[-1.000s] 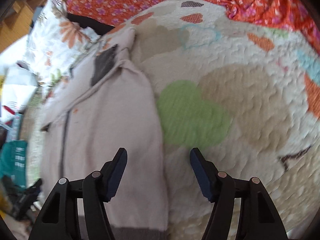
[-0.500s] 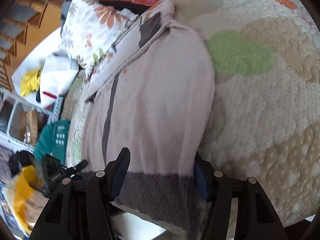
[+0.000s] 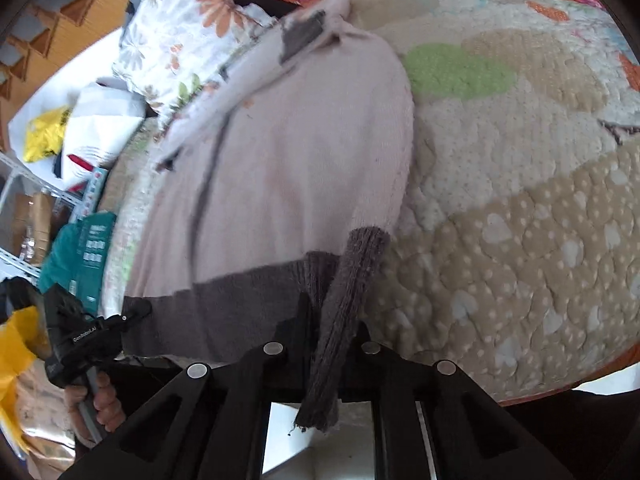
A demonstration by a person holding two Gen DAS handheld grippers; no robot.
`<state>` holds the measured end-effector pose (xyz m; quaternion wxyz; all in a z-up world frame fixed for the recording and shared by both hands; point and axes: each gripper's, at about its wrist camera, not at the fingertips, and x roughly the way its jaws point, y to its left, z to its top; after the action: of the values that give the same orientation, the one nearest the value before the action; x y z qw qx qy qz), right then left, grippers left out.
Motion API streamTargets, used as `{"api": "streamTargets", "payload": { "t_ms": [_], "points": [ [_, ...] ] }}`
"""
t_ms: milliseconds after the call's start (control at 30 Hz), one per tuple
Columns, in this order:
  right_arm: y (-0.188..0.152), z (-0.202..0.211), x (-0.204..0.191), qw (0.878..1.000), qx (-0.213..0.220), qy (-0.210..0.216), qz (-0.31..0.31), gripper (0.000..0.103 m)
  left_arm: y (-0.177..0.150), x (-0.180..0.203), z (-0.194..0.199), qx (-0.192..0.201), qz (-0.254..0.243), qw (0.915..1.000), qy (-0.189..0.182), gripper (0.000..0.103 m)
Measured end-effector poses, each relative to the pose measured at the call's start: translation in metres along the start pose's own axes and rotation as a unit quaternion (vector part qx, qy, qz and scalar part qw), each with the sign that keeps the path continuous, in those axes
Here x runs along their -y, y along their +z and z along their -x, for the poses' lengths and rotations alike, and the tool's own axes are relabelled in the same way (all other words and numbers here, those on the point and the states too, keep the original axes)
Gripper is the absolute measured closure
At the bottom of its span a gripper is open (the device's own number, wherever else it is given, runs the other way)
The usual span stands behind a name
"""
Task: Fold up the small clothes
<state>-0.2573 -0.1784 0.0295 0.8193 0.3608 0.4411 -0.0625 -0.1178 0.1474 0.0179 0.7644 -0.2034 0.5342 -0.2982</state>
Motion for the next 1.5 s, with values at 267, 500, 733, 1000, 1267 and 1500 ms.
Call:
{"api": "streamTargets", "payload": {
  "t_ms": [267, 500, 733, 1000, 1267, 1500],
  "points": [
    [0.094, 0.034, -0.058, 0.996, 0.063, 0.049, 0.049, 0.094, 0.105, 0.046, 0.009, 0.051, -0.03, 0.9982, -0.004, 0.096],
    [0.21, -0.009, -0.078, 0.996, 0.083, 0.033, 0.029, 0.094, 0.224, 0.056, -0.058, 0.085, 0.001, 0.9958, 0.032, 0.096],
    [0.287, -0.096, -0.054, 0.997, 0.075, 0.008, 0.005, 0.09, 0.274, 0.028, -0.124, 0.062, 0.042, 0.9961, 0.047, 0.095],
    [0.316, -0.083, -0.051, 0.984, 0.169, -0.057, 0.032, 0.02, 0.286, 0.024, -0.08, 0.189, 0.073, 0.9745, 0.097, 0.029],
    [0.304, -0.077, -0.043, 0.985, 0.144, -0.092, 0.036, 0.02, 0.273, 0.015, -0.089, 0.127, 0.063, 0.9846, 0.102, 0.029],
    [0.281, -0.074, -0.006, 0.991, 0.095, -0.095, -0.001, 0.02, 0.251, -0.003, -0.086, 0.084, 0.03, 0.9883, 0.124, 0.027]
  ]
}}
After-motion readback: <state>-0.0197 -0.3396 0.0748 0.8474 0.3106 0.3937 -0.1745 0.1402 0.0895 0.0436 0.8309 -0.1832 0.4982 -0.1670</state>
